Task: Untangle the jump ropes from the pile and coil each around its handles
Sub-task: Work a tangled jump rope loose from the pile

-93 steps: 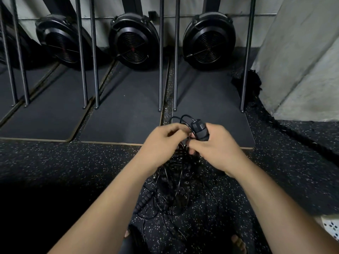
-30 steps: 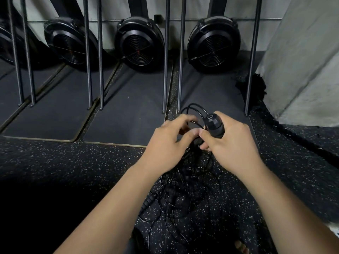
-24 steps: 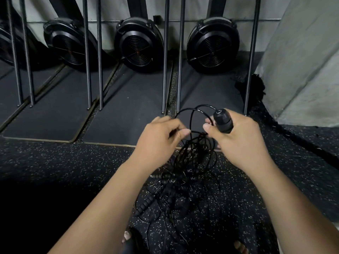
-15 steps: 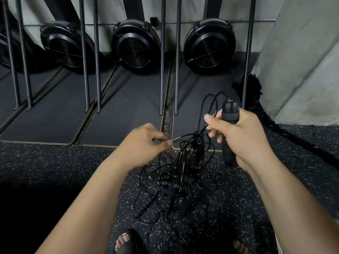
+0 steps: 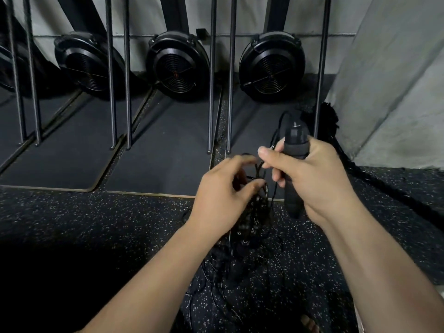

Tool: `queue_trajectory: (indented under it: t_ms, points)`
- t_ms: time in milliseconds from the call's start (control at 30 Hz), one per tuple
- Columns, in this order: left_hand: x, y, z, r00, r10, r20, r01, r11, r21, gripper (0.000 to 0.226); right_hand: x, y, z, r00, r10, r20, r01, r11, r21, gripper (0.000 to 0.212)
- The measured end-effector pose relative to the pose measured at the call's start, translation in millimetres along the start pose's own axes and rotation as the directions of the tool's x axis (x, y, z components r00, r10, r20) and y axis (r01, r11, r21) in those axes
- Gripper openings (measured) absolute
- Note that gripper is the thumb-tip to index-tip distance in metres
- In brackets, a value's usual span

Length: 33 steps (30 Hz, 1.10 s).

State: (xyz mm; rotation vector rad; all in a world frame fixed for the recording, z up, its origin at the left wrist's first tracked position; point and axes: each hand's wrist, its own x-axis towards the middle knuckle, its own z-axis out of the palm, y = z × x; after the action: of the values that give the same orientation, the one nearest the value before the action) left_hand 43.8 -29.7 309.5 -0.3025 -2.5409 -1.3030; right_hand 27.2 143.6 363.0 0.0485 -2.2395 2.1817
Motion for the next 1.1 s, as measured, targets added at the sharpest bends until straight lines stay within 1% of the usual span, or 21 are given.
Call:
queue_trajectory:
  t_ms: [100, 200, 333, 467, 567, 667, 733, 800, 867, 1000, 1100]
  points:
    - [-1, 0, -3, 0.994, -0.098, 0.053, 0.1, 0.994, -0.034, 0.036, 1, -9, -5, 1.0, 0.016, -0.013, -0.015, 0.992, 0.122, 0.021]
    - [-5, -1, -3, 0.987, -0.08, 0.139, 0.083, 0.996, -0.017, 0.024, 4, -10, -7, 0.999, 0.023, -0.037, -0.017, 0.988, 0.151, 0.022]
    - [-6, -6, 3, 0.995, -0.009, 0.104, 0.005, 0.999, 0.038, 0.027, 4, -11, -8, 0.998, 0.009, -0.055, 0.001, 0.984, 0.178, 0.023]
    - [-4, -10, 5, 0.994, -0.042, 0.102, 0.042, 0.999, 0.004, 0.032, 5, -12, -11, 0.998, 0.01, -0.06, 0.002, 0.979, 0.204, 0.027]
    - [-5, -7, 9, 0.991, -0.057, 0.122, 0.064, 0.997, -0.049, 0.026, 4, -12, -9, 0.999, 0.036, -0.02, -0.031, 0.978, 0.205, 0.025]
    - [-1, -9, 11, 0.988, -0.061, 0.145, 0.063, 0.998, -0.012, 0.016, 4, -8, -10, 0.999, 0.05, -0.011, -0.047, 0.981, 0.19, 0.021]
    - [1, -13, 12, 0.977, -0.135, 0.167, 0.144, 0.988, -0.047, 0.014, 5, -5, -11, 0.998, 0.065, 0.006, -0.065, 0.981, 0.18, 0.019]
    - [0, -17, 13, 0.953, -0.232, 0.194, 0.262, 0.954, -0.147, 0.018, 6, -2, -12, 0.995, 0.095, 0.041, -0.101, 0.979, 0.175, 0.017]
    - [1, -21, 12, 0.933, -0.303, 0.192, 0.344, 0.909, -0.237, 0.021, 7, 2, -15, 0.988, 0.137, 0.069, -0.145, 0.979, 0.144, 0.019]
    - [8, -25, -1, 0.928, -0.337, 0.159, 0.372, 0.864, -0.34, 0.028, 10, 22, -29, 0.974, 0.22, 0.047, -0.217, 0.973, -0.074, 0.021]
    - [14, -27, -13, 0.919, -0.373, 0.128, 0.391, 0.818, -0.421, 0.026, 5, 37, -30, 0.926, 0.337, 0.169, -0.292, 0.925, -0.244, 0.025]
